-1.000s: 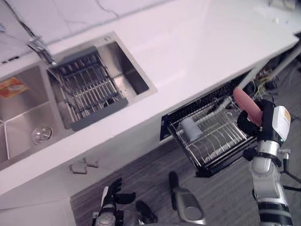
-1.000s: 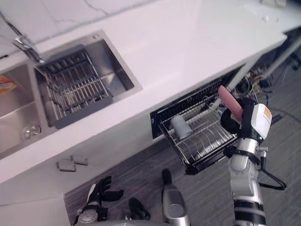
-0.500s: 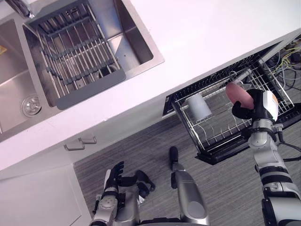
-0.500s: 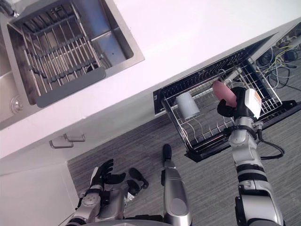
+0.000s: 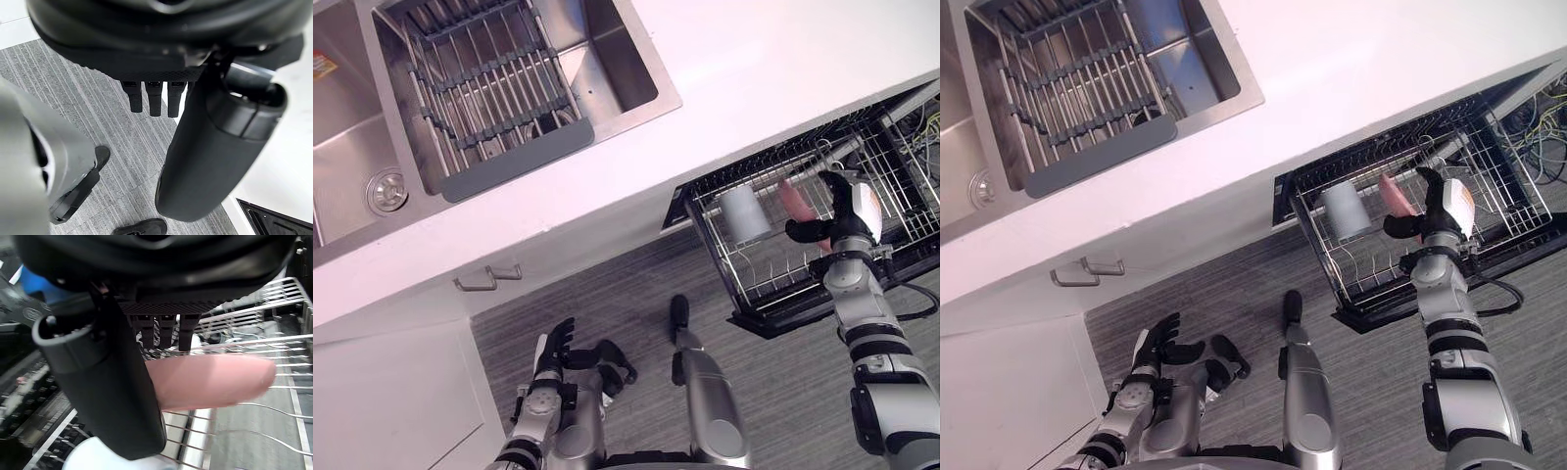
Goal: Walk over to the sink, pick up the cup, carry it to the dishwasher, place the cup inside the dishwasher, then close the dishwasher door
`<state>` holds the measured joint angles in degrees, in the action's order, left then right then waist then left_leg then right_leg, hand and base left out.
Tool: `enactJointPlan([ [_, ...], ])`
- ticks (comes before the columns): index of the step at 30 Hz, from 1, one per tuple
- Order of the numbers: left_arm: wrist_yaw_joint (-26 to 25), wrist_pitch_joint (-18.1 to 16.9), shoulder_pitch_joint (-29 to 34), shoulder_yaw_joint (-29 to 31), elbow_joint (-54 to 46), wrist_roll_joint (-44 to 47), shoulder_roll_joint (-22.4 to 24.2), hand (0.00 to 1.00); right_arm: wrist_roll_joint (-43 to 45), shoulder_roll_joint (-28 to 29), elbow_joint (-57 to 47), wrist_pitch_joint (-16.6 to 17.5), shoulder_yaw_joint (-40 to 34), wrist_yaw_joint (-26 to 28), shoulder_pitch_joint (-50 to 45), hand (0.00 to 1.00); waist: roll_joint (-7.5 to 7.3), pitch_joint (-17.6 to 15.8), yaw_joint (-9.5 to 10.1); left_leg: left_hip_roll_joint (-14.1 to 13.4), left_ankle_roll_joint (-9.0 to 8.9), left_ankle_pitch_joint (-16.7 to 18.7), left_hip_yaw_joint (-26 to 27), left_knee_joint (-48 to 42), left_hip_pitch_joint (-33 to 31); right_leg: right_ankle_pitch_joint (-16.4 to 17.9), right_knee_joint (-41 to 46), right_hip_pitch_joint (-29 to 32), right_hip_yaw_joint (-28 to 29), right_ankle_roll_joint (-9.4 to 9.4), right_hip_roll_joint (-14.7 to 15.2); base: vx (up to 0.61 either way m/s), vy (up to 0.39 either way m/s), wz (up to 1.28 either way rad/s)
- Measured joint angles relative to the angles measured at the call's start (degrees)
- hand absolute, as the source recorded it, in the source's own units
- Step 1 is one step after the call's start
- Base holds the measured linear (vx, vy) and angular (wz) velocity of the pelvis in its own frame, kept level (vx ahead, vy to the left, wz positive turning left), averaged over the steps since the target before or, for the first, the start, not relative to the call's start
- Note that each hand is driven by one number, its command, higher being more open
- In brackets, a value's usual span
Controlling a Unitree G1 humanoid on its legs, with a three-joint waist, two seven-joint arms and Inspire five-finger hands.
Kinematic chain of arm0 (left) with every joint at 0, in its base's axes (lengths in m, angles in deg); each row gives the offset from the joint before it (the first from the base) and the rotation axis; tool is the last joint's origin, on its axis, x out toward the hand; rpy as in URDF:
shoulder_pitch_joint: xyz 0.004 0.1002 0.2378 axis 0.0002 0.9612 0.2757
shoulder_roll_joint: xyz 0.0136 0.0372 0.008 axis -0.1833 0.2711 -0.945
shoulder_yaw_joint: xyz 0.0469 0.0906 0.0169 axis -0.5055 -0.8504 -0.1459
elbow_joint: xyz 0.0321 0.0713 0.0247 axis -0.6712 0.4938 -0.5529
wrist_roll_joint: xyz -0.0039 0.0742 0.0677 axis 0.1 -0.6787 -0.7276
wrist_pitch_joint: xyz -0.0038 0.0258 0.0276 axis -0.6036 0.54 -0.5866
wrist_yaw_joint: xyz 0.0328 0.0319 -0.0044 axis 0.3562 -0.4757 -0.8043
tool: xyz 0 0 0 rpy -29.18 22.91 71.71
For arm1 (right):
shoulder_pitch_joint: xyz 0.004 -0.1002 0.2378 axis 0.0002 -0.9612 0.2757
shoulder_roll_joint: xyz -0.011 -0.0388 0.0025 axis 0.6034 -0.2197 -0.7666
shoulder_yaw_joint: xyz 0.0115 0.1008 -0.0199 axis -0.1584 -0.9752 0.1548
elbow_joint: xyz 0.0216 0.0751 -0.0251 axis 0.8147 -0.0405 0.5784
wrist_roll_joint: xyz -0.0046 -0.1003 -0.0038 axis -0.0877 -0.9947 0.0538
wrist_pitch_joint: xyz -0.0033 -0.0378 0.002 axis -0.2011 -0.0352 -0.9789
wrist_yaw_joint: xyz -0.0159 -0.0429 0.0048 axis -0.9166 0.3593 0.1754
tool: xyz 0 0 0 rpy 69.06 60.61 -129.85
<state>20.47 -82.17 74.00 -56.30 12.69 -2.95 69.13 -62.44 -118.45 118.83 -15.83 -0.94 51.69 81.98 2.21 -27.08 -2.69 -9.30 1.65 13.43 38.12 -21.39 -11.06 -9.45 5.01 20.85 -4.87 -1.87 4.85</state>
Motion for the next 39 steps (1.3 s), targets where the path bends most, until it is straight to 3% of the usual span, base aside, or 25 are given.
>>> enactJointPlan([
  [9, 0.1, 1.18, 0.36, 0.29, -0.24, -0.5, -0.07, 0.9, 6.27, 7.15, -24.06, 1.7, -9.28, -1.38, -13.58, 0.9, -1.16, -0.61, -0.54, -0.44, -0.12, 0.73, -1.39, -0.93, 1.91, 0.98, -0.43, -3.08, -1.5, 0.26, 0.06, 0.01, 0.011, 0.07],
  [16, 0.6, 1.42, 3.16, 2.73, -0.42, -2.22, -0.63, 0.9, 12.27, 18.01, -36.26, 5.43, -18.83, 0.03, -31.14, 0.9, -3.29, 0.02, -3.51, -0.22, -0.96, 1.68, -1.25, 0.49, 6.27, 3.95, 1.79, -5.66, -2.15, -0.09, 0.31, 0.06, 0.028, 0.0],
  [21, 0.67, 1.59, 4.28, 4.23, -0.71, -2.24, -0.78, 0.9, 21.39, 27.34, -33.58, 5.97, -26.78, -0.31, -37.26, 0.9, -3.58, 0.3, -5.33, -0.01, -0.96, 1.68, -0.93, 1.9, 8.28, 5.5, 4.08, -5.95, -2.34, -0.36, 0.33, 0.09, 0.003, -0.03],
  [26, 0.66, 2.02, 4.56, 5.3, -2.81, -2.21, -0.46, 0.9, 36.25, 32.84, -25.0, 6.35, -26.67, -1.1, -39.98, 0.9, -3.29, 0.53, -6.1, 0.06, -1.19, 1.54, 0.01, 2.99, 10.07, 7.31, 7.21, -5.66, -1.82, -0.49, 0.17, 0.05, -0.021, -0.07],
  [32, 0.68, 1.99, 4.58, 5.19, -3.11, -2.15, 0.39, 0.9, 50.7, 33.96, -20.19, 9.48, -21.15, 2.11, -40.85, 0.9, -2.73, 1.0, -5.81, 0.41, -1.28, 1.49, 0.2, 3.08, 10.49, 8.56, 9.1, -4.94, -1.8, -0.7, 0.75, -0.01, -0.005, -0.01],
  [39, 1.1, 1.99, 5.37, 4.76, -2.82, -2.08, 0.08, 0.9, 70.06, 32.18, -10.08, 15.41, -18.41, 6.66, -34.36, 0.9, -2.68, 0.97, -4.82, 1.62, -1.37, 1.48, -2.15, 2.3, 7.2, 8.12, 10.72, -2.94, -6.95, -0.49, 4.34, -0.04, 0.011, 0.15],
])
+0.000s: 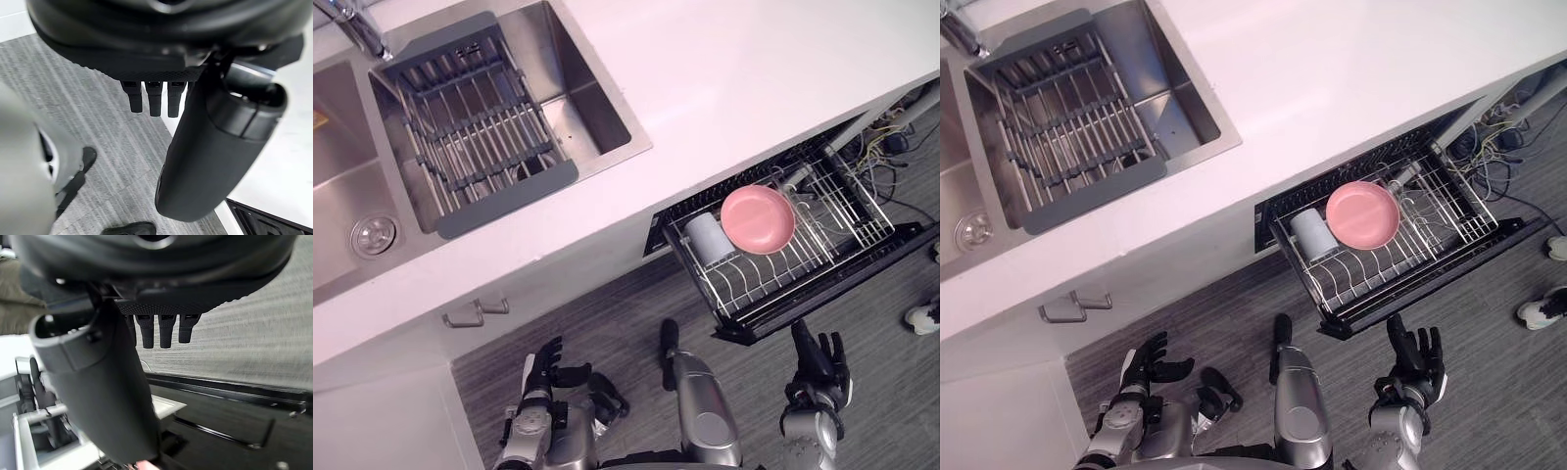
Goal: Walk over to the sink, pick up the cup, carry it to the dishwasher, place the cup inside the dishwasher, then close the dishwasher door
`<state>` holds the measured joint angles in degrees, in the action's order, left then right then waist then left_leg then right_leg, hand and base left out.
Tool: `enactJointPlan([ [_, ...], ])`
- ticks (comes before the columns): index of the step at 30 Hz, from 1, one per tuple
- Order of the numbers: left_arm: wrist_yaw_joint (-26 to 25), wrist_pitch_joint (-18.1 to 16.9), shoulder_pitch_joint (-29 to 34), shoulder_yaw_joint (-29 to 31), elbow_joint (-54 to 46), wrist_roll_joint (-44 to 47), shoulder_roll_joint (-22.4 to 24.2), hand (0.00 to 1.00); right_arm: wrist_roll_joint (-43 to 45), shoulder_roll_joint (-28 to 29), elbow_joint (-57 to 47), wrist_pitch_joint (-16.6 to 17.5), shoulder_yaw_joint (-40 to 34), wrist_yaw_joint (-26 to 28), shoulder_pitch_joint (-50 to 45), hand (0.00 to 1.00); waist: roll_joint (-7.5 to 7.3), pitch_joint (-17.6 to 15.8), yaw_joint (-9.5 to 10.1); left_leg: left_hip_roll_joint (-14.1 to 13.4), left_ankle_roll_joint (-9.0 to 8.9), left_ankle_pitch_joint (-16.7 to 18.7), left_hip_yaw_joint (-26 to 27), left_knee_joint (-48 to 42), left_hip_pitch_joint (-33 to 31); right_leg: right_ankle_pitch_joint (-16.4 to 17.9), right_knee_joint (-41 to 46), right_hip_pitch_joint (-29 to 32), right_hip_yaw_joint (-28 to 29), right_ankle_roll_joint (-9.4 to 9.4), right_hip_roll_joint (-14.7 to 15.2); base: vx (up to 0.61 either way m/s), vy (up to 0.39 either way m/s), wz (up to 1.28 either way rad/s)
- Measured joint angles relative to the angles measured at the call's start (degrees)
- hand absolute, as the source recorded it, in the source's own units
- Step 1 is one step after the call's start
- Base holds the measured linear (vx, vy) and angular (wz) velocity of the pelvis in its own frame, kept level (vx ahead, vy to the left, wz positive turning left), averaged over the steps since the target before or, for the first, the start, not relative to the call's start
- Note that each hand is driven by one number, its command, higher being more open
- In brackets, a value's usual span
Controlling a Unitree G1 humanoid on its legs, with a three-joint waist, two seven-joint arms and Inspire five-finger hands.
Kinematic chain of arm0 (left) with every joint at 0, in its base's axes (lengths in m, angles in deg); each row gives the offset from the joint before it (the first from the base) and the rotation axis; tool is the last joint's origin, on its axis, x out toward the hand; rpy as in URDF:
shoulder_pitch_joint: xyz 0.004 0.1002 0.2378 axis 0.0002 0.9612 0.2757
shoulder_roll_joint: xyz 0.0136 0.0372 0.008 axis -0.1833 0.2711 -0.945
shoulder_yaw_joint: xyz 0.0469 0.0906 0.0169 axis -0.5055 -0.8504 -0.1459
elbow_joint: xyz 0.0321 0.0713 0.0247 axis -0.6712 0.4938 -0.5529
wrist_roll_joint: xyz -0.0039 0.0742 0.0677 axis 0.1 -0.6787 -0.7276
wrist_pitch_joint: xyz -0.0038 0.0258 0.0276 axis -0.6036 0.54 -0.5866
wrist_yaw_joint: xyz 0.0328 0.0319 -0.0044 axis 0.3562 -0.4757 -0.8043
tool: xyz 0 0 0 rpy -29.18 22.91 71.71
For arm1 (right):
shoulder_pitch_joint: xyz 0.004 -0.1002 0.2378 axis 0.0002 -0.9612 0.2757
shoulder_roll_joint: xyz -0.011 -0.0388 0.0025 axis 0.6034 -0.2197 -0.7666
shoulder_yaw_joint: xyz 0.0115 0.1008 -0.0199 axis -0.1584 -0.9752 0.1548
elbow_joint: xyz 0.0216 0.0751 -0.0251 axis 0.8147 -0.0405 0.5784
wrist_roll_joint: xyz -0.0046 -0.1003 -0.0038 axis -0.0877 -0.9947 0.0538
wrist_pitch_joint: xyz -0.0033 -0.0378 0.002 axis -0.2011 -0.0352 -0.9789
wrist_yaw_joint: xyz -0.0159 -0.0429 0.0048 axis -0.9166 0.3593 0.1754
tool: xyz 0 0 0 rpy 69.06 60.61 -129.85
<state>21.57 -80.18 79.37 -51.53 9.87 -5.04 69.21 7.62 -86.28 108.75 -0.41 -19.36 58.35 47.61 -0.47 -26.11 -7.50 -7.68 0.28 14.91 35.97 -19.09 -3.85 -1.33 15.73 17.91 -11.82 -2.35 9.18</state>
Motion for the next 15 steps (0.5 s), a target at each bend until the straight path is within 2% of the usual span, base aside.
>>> enactJointPlan([
  [4, 0.53, -0.11, -0.22, -0.01, 0.03, 0.0, -0.21, 0.9, 6.39, -1.01, 1.43, 1.76, 1.5, 0.87, 4.23, 0.9, 0.62, -0.34, 1.2, 1.11, 0.69, -0.4, -2.24, -0.08, -1.72, -0.59, 0.0, 0.12, -1.82, -0.49, 1.62, -0.02, 0.024, 0.31],
  [9, 0.69, -0.25, -0.23, -0.04, -0.06, -0.01, -0.32, 0.9, 8.93, -3.85, 1.9, 3.11, 6.28, 3.42, 12.03, 0.9, 1.81, -0.88, 2.69, 2.28, 1.5, -1.02, -4.36, 0.04, -3.16, -1.08, -0.13, 0.12, -3.67, -0.71, 3.18, -0.04, 0.017, 0.27],
  [13, 1.43, -0.67, -0.24, -0.21, -0.53, -0.01, -0.2, 0.9, 10.86, -8.58, 4.68, 3.14, 8.27, 3.79, 20.89, 0.9, 4.14, -1.05, 5.04, 2.95, 2.15, -2.1, -6.05, 0.44, -4.52, -1.86, -0.8, 0.05, -5.47, -0.75, 4.03, -0.02, -0.005, 0.25],
  [15, 1.51, -0.7, -0.04, -0.2, -1.25, -0.01, -0.48, 0.9, 10.52, -11.15, 8.14, 2.86, 9.59, 3.69, 25.67, 0.9, 4.76, -1.25, 5.29, 3.14, 2.36, -2.56, -7.0, 0.44, -5.12, -1.95, -0.83, 0.05, -6.18, -0.69, 4.31, 0.0, -0.028, 0.24],
])
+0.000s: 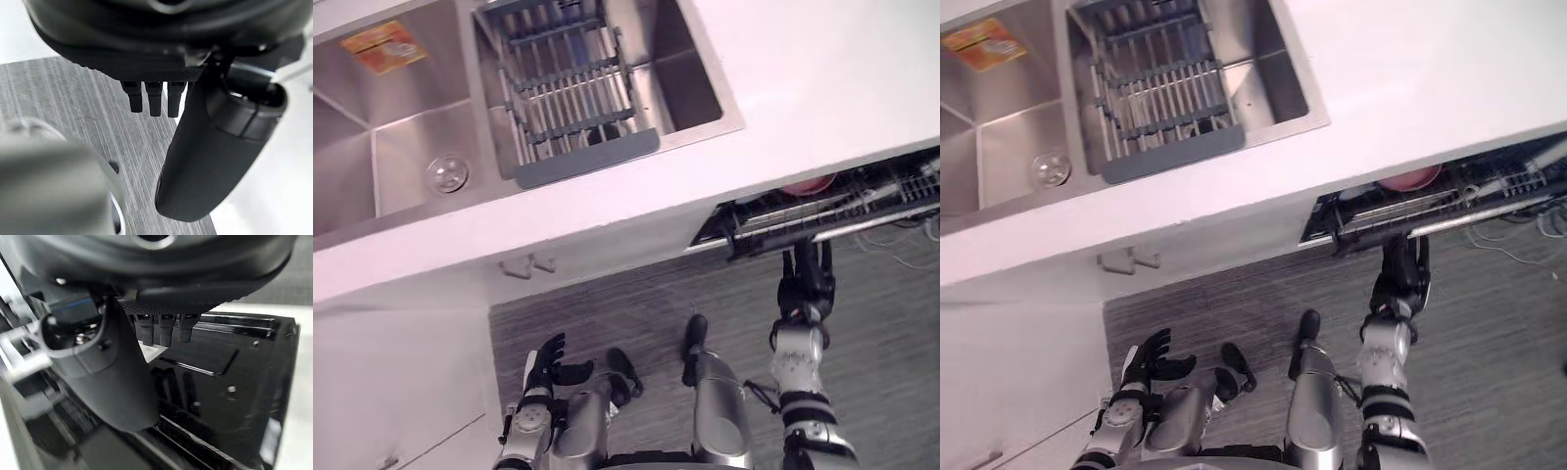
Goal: Walk over to the sink, pick up the cup, carry it to the dishwasher, place the cup inside the dishwasher, then close the dishwasher door
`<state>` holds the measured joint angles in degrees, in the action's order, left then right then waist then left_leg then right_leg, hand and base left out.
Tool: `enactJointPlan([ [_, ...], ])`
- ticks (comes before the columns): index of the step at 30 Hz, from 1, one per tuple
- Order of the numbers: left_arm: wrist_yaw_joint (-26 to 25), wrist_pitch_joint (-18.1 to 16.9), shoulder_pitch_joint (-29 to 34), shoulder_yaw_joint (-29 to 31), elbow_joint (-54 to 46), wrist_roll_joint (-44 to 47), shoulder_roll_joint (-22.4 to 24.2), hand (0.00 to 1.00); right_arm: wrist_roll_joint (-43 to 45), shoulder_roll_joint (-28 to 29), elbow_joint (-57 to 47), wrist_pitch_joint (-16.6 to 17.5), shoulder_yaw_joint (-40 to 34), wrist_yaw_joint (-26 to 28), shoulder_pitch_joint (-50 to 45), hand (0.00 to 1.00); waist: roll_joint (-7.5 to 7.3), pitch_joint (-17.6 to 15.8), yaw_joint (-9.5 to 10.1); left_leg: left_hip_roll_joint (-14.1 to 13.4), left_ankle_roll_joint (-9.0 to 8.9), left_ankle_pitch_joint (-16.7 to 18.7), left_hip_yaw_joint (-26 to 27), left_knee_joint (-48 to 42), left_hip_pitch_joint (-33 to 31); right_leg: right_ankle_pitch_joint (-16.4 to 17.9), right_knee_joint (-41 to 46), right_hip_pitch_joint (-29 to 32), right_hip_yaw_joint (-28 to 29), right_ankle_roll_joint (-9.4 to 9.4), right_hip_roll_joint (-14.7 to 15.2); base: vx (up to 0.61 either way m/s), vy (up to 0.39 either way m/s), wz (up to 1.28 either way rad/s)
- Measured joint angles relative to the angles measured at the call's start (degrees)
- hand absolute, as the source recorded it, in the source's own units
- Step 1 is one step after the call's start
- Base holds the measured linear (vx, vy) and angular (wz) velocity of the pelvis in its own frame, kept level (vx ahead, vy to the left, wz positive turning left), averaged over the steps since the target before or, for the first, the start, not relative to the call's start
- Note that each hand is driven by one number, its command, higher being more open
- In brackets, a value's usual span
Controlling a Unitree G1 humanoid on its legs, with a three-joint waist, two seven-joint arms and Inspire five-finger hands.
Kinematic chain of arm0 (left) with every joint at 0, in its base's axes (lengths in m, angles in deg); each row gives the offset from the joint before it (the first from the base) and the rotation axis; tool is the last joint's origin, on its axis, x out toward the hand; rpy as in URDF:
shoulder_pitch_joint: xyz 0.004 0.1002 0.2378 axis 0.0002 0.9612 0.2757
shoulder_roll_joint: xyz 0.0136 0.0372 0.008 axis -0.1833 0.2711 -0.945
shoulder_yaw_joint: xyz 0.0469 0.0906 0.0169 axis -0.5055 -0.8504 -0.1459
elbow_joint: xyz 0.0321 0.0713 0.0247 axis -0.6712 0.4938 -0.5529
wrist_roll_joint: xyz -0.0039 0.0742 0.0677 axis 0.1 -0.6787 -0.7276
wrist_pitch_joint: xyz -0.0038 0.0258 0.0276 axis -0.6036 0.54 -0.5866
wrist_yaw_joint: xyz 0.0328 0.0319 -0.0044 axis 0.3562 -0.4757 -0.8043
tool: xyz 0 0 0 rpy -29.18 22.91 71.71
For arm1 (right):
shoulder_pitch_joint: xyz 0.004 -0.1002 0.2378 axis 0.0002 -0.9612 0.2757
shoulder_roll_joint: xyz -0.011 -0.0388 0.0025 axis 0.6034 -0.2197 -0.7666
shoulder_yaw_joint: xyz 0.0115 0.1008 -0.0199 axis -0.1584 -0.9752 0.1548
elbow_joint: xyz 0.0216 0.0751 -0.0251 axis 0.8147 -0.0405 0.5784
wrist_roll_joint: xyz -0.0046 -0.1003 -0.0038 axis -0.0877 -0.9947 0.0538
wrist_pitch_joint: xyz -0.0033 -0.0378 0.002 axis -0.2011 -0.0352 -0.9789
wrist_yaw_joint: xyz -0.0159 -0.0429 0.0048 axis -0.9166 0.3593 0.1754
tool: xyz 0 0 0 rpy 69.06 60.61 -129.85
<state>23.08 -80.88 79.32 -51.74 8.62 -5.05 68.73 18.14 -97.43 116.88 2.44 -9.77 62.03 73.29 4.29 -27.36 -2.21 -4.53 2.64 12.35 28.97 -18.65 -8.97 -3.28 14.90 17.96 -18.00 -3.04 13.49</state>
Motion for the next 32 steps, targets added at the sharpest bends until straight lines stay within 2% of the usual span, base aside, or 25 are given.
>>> enactJointPlan([
  [3, 0.32, -0.43, -0.12, -0.06, -0.8, -0.01, -0.25, 0.9, -5.0, -6.0, 7.72, -2.39, 2.77, -1.06, 8.32, 0.9, 0.62, 0.05, 0.49, 0.5, 0.27, -0.98, -1.5, 0.35, -0.8, -0.11, -0.06, -0.06, -1.36, 0.12, 0.49, -0.01, -0.038, 0.26],
  [5, 0.31, -0.78, -0.25, -0.25, -0.81, 0.0, -0.53, 0.9, -8.19, -8.67, 11.05, -3.09, 3.31, -2.68, 10.14, 0.9, 0.82, 0.13, 1.02, 0.47, 0.25, -1.33, -2.34, 0.38, -1.15, -0.35, -0.5, -0.47, -2.23, 0.3, 0.5, -0.03, -0.049, 0.23],
  [7, 0.39, -0.95, -0.93, -1.56, -0.81, 0.0, -1.28, 0.9, -14.83, -12.98, 14.38, -6.98, 5.22, -3.02, 11.24, 0.9, 0.91, 0.14, 1.05, 0.46, 0.15, -1.81, -3.71, 0.34, -2.2, -0.93, -1.4, -0.91, -3.84, 0.58, 0.5, -0.06, -0.049, 0.29],
  [11, 0.35, -0.83, -1.38, -1.67, -0.72, 0.0, -1.5, 0.9, -21.09, -13.6, 14.64, -9.72, 4.5, -5.06, 10.89, 0.9, 0.9, 0.15, 1.08, -0.03, -0.44, -2.4, -5.88, 0.3, -2.74, -1.54, -3.53, -2.87, -6.24, 1.2, -0.08, -0.04, -0.056, 0.28],
  [16, 0.41, -0.76, -1.22, -2.16, -0.43, -0.02, -1.45, 0.9, -27.19, -12.86, 8.85, -10.17, 5.15, -4.09, 3.75, 0.9, 0.69, 0.57, 1.13, -0.47, -1.74, -3.07, -7.21, 1.43, -1.71, -1.4, -5.36, -5.06, -7.84, 1.01, -0.98, 0.02, -0.061, 0.13],
  [18, 0.44, -0.4, -0.73, -2.11, 0.11, -0.02, -1.58, 0.9, -31.64, -12.42, 5.31, -10.51, 6.55, -2.01, -2.83, 0.9, 0.2, 1.89, 1.05, -0.56, -1.78, -3.81, -8.07, 2.68, -0.41, -1.27, -5.96, -6.63, -8.85, 1.36, -1.45, 0.11, -0.085, 0.17],
  [21, 0.47, -0.18, 0.95, -2.06, 0.18, -0.05, -2.16, 0.9, -38.99, -7.8, 3.28, -11.57, 9.04, 0.75, -11.46, 0.9, -1.85, 6.08, 0.88, -0.58, -2.43, -4.68, -9.2, 5.2, 2.13, -0.1, -6.57, -9.09, -10.39, 1.19, -2.04, 0.14, -0.083, 0.19],
  [25, 0.71, -0.15, 2.07, -2.02, 0.12, -0.09, -2.32, 0.9, -45.79, -2.98, 3.23, -11.8, 9.15, 2.15, -20.04, 0.9, -3.52, 10.29, 0.75, -0.2, -2.91, -5.21, -11.21, 7.84, 4.97, 0.83, -8.15, -12.93, -12.92, 0.51, -2.36, 0.09, -0.037, 0.26],
  [28, 1.54, -0.02, 3.24, -1.75, 0.03, -0.16, -3.28, 0.9, -52.21, -0.98, 5.09, -12.7, 9.14, 2.47, -23.41, 0.9, -4.91, 12.44, 0.5, 0.5, -3.12, -6.17, -12.25, 10.51, 7.15, 1.07, -9.28, -15.03, -14.21, 0.11, -2.37, 0.08, -0.007, 0.23],
  [32, 1.89, 0.14, 4.16, -0.81, 0.03, -0.16, -4.35, 0.9, -57.26, -0.04, 9.77, -13.2, 9.04, 2.46, -24.05, 0.9, -5.82, 13.83, 0.18, 0.99, -3.33, -7.09, -13.2, 12.63, 8.96, 1.01, -10.32, -16.98, -15.44, -0.16, -2.4, 0.03, 0.004, 0.15],
])
